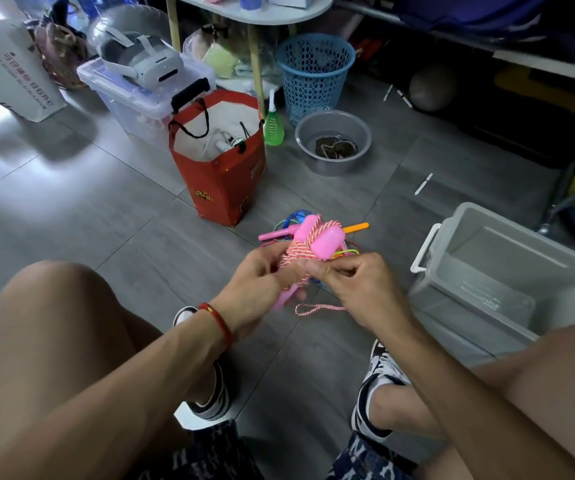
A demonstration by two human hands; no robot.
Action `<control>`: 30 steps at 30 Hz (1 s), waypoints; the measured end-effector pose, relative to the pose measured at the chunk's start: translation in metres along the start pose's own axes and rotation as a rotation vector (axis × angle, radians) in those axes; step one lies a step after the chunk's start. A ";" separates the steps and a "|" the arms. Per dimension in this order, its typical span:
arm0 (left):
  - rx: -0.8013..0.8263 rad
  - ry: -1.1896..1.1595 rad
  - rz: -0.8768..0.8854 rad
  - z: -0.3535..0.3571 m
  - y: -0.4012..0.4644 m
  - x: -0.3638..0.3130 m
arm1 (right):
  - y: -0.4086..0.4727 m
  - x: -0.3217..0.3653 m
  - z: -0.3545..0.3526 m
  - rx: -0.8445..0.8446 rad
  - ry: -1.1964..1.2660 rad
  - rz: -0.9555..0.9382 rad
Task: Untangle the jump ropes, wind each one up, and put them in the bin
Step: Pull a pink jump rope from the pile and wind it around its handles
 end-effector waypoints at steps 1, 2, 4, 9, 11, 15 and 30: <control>-0.061 0.047 0.033 -0.004 0.002 -0.002 | 0.001 -0.002 0.001 -0.001 0.012 0.031; -0.099 0.070 0.052 -0.008 0.004 -0.002 | 0.003 -0.005 0.003 0.020 0.017 0.064; -0.145 0.100 0.056 -0.019 0.007 0.002 | 0.007 -0.015 0.004 0.045 -0.041 0.114; -0.226 0.226 0.090 -0.030 0.013 0.003 | 0.011 -0.021 0.000 -0.044 -0.023 0.109; -0.288 0.318 0.096 -0.031 0.018 0.005 | 0.009 -0.017 0.006 -0.078 -0.022 0.065; -0.420 0.533 0.175 -0.026 0.015 0.001 | 0.005 -0.003 0.014 -0.114 -0.110 -0.018; -0.012 -0.086 0.135 -0.016 -0.007 -0.010 | 0.004 0.013 0.006 0.255 0.150 -0.139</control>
Point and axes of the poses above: each hand's wrist, its own y-axis towards the middle knuckle, its own z-axis out of the palm, x = y × z, the point moved 7 cm from there along y, towards the middle knuckle, and after that the axes turned 11 degrees about y, right-handed, at the moved point
